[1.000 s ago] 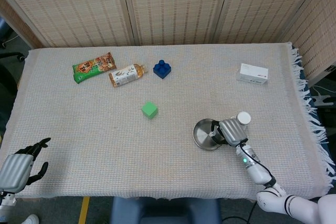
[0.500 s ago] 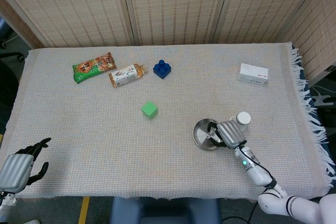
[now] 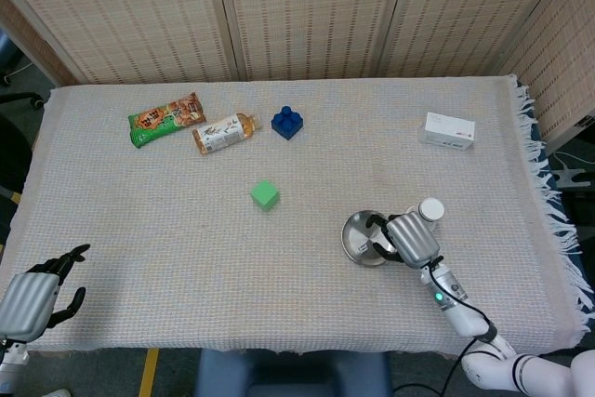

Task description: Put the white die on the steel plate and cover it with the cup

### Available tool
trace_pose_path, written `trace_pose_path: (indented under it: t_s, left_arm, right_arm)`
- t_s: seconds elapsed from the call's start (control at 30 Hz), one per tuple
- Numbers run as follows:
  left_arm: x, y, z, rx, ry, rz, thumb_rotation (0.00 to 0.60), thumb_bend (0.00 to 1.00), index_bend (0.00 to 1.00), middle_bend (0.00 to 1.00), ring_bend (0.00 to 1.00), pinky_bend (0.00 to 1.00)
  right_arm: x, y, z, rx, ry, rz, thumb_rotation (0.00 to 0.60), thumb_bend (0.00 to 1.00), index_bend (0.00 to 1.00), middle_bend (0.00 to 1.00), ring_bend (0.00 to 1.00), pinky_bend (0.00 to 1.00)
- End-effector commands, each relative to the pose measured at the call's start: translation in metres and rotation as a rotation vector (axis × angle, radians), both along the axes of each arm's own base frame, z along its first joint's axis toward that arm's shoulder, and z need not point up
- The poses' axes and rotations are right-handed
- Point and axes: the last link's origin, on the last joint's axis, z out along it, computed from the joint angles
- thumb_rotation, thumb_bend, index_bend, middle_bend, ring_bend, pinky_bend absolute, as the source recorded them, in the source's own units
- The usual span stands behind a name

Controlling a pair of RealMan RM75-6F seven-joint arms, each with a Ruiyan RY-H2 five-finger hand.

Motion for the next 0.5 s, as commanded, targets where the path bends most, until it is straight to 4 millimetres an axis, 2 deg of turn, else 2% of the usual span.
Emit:
trace_pose_path:
  t_s: [0.03,0.1,0.17,0.2,0.37,0.5]
  left_arm:
    - [0.001,0.0,0.0,0.0,0.0,-0.002,0.6,0.44,0.15,0.28,0.35,0.47]
    - [0.001,-0.001,0.0,0.002,0.0,-0.005,0.6,0.44,0.15,0.28,0.35,0.47]
    - [0.001,-0.001,0.0,0.002,0.001,-0.005,0.6,0.44,0.15,0.28,0.35,0.47]
    - [0.001,-0.001,0.0,0.001,0.001,-0.005,0.6,0.44,0.15,0.28,0.35,0.47]
    - [0.001,-0.001,-0.001,-0.002,0.002,-0.003,0.6,0.44,0.15,0.28,0.35,0.47]
    - [0.001,0.0,-0.001,-0.002,0.003,-0.001,0.6,0.44,0.15,0.28,0.35,0.47]
  right_arm:
    - [-0.003,0.013,0.018,-0.142,0.06,0.081,0.6,0.18,0.4,0.49,0.28,0.47]
    - [-0.006,0.012,0.026,-0.18,0.078,0.074,0.6,0.17,0.39,0.37,0.15,0.27]
    - [-0.012,0.007,0.033,-0.198,0.085,0.047,0.6,0.16,0.36,0.28,0.06,0.14]
    - [-0.014,0.005,0.036,-0.203,0.085,0.033,0.6,0.16,0.34,0.25,0.04,0.11]
    - [-0.027,-0.014,0.053,-0.196,0.072,-0.04,0.6,0.15,0.17,0.09,0.0,0.06]
    - [-0.037,-0.022,0.063,-0.148,0.044,-0.118,0.6,0.15,0.12,0.07,0.0,0.05]
